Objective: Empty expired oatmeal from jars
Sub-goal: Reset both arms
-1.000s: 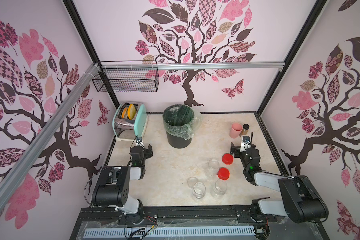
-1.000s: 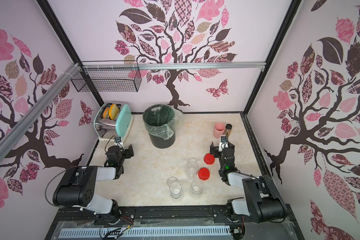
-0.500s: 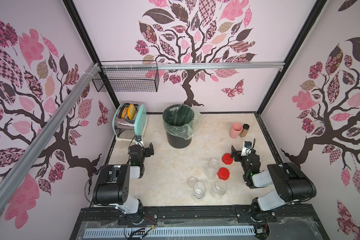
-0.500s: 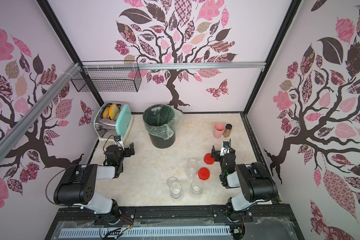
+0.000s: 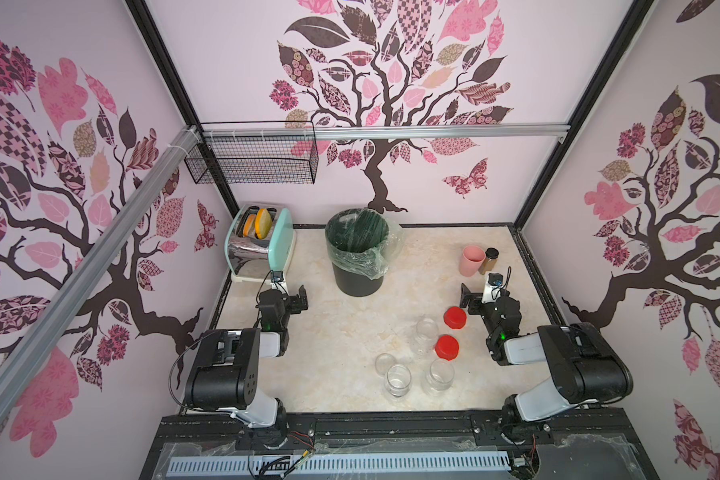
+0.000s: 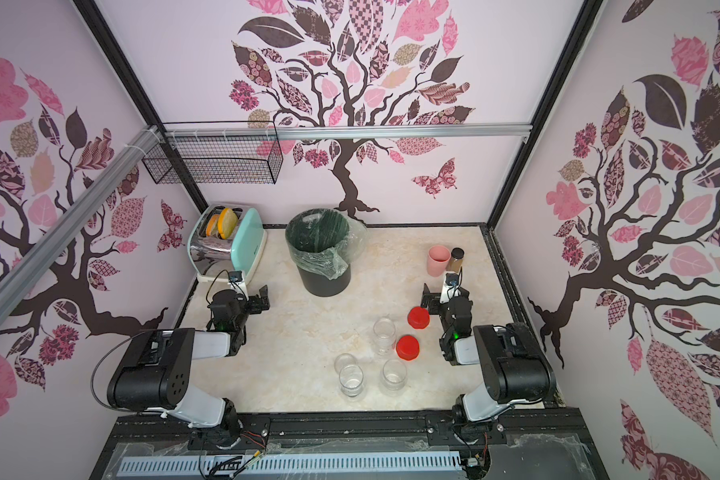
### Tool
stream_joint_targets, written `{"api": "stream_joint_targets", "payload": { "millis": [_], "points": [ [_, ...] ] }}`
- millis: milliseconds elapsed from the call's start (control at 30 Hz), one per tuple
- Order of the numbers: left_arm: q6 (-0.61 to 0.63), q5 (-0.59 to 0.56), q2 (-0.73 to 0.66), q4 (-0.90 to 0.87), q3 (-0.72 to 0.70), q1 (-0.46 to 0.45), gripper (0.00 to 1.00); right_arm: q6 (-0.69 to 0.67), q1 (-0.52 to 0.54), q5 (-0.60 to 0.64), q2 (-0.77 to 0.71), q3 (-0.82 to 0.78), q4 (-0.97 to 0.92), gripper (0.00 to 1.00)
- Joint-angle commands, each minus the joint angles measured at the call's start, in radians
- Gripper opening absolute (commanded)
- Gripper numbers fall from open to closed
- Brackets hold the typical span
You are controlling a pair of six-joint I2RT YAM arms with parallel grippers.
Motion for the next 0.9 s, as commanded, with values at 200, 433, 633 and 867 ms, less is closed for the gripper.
{"api": "stream_joint_targets", "payload": {
  "millis": [200, 433, 633, 867],
  "points": [
    [-0.001, 0.005, 0.005, 0.021, 0.015, 0.002, 0.98, 0.005, -0.007, 0.0, -0.003, 0.004, -0.009, 1.0],
    [-0.004, 0.007, 0.005, 0.021, 0.015, 0.005, 0.98, 0.017, -0.008, 0.018, 0.0, 0.014, -0.026, 0.99],
    [-0.003, 0.009, 0.004, 0.023, 0.015, 0.004, 0.98, 0.027, -0.027, -0.03, 0.009, 0.03, -0.05, 0.99],
    [-0.002, 0.009, 0.004, 0.024, 0.013, 0.005, 0.98, 0.029, -0.034, -0.045, 0.008, 0.031, -0.053, 1.0]
  ]
}}
